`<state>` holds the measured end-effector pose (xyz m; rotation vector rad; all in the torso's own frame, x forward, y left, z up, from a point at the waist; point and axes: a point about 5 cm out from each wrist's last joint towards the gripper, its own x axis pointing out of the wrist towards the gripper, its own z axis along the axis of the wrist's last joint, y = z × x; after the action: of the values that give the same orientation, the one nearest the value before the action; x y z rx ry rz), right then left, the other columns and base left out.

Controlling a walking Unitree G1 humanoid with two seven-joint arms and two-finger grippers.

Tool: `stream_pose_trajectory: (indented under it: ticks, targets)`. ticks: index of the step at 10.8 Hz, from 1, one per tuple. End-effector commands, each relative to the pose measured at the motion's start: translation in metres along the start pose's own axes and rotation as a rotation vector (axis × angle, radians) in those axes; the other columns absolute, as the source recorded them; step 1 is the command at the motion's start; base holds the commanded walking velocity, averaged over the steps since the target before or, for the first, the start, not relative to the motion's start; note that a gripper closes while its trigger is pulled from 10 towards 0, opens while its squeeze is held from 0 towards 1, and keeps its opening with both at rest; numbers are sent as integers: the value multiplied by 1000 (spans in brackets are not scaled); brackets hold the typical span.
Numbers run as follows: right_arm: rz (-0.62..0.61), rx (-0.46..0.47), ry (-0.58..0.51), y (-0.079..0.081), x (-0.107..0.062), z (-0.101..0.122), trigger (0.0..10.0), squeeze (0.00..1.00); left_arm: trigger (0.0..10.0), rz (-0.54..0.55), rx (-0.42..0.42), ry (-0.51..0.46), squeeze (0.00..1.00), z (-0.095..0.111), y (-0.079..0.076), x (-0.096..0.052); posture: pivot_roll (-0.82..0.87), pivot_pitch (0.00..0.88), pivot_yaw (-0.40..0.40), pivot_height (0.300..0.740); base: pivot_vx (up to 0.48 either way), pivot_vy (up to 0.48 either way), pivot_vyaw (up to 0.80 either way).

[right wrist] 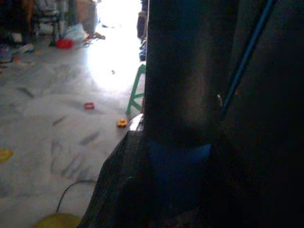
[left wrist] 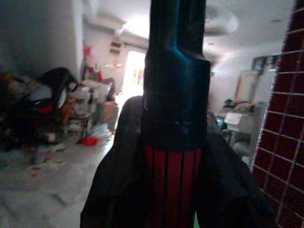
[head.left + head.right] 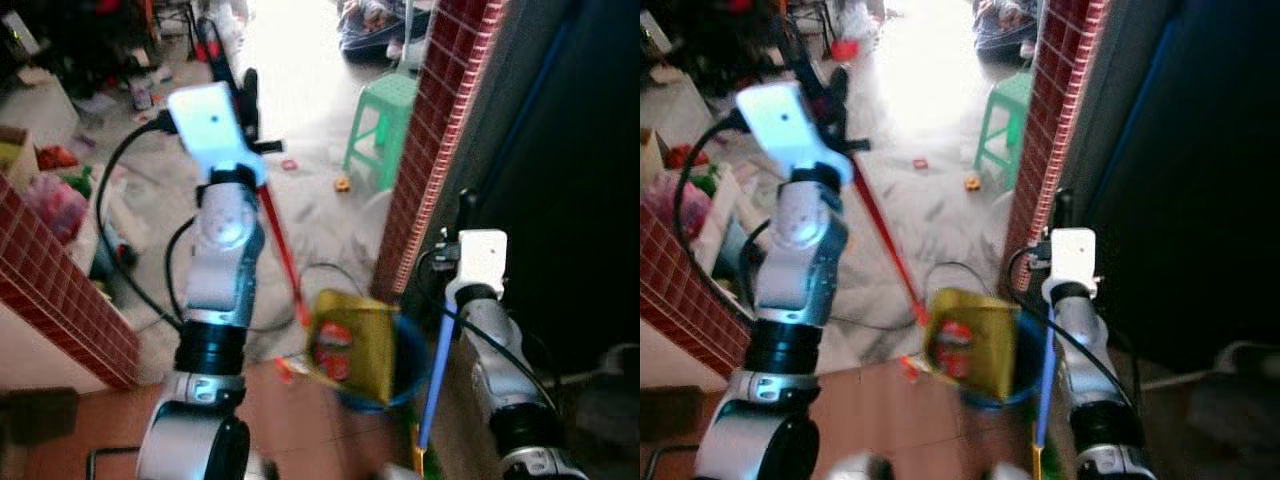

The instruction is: Sweep floor

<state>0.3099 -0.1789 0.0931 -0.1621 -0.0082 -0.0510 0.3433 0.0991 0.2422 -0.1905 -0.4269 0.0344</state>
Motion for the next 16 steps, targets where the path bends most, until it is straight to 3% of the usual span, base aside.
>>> stream_pose_trajectory:
  ticks: [1, 3, 5, 8, 12, 14, 16]
  targets:
    - [13, -36, -30, 0, 3, 8, 10000, 0, 10000, 33, 27, -74, 0, 13, 6, 4, -33, 7, 7, 740, 0, 0, 0]
    - [18, -36, -32, 1, 3, 8, 10000, 0, 10000, 124, 153, -137, 0, 18, 11, 7, -34, 7, 6, 740, 0, 0, 0]
    - [20, -33, -37, 1, 3, 10, 10000, 0, 10000, 114, 216, -184, 0, 14, -2, 4, -50, 7, 9, 740, 0, 0, 0]
    - [18, -35, -42, 1, 1, 11, 10000, 0, 10000, 87, 223, -217, 0, 9, -28, 3, -73, 11, 16, 740, 0, 0, 0]
    - [7, -45, -55, -4, -6, 13, 10000, 0, 10000, 92, 250, -348, 0, 24, -57, 15, -125, 26, 38, 740, 0, 0, 0]
    - [-3, -44, -53, -4, -12, 12, 10000, 0, 10000, 54, 213, -432, 0, 43, -86, 30, -154, 35, 63, 740, 0, 0, 0]
    - [-8, -37, -53, -3, -16, 11, 10000, 0, 10000, 6, 203, -460, 0, 43, -105, 27, -170, 39, 85, 740, 0, 0, 0]
